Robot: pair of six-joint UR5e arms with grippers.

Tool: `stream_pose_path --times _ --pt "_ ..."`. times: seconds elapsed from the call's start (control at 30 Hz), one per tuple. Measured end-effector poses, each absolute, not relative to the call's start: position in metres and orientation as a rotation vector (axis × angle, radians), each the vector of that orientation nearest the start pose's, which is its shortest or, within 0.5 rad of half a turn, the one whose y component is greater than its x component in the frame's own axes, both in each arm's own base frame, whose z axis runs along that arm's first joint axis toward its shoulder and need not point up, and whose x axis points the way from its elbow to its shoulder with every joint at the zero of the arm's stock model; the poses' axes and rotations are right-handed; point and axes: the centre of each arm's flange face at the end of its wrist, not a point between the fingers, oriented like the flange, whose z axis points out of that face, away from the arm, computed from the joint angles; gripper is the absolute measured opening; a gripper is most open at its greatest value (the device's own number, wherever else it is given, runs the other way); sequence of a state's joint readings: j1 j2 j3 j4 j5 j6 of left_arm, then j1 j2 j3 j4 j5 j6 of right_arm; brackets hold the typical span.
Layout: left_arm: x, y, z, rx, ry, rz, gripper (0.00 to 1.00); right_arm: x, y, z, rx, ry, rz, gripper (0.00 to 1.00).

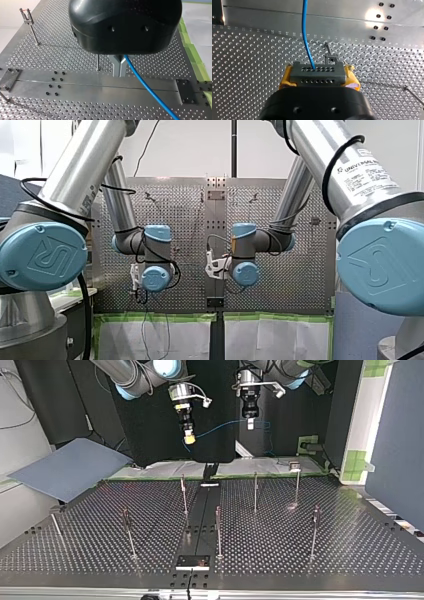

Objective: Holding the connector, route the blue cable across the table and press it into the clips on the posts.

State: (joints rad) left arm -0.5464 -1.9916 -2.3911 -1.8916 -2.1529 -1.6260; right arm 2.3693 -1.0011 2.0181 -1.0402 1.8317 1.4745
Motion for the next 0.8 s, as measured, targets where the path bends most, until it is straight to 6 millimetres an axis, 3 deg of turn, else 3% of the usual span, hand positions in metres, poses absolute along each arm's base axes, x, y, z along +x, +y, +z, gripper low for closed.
stream_pose_path --times 0.57,0.8 --pt "0.288 -0.267 0.08 -0.076 1.561 -0.02 0.0 0.458 -0.295 0.089 1.592 -0.81 1.542 0.0" --pt "0.288 -0.267 0.081 -0.077 1.56 -0.021 0.0 0.466 -0.274 0.064 1.693 -0.784 1.485 0.0"
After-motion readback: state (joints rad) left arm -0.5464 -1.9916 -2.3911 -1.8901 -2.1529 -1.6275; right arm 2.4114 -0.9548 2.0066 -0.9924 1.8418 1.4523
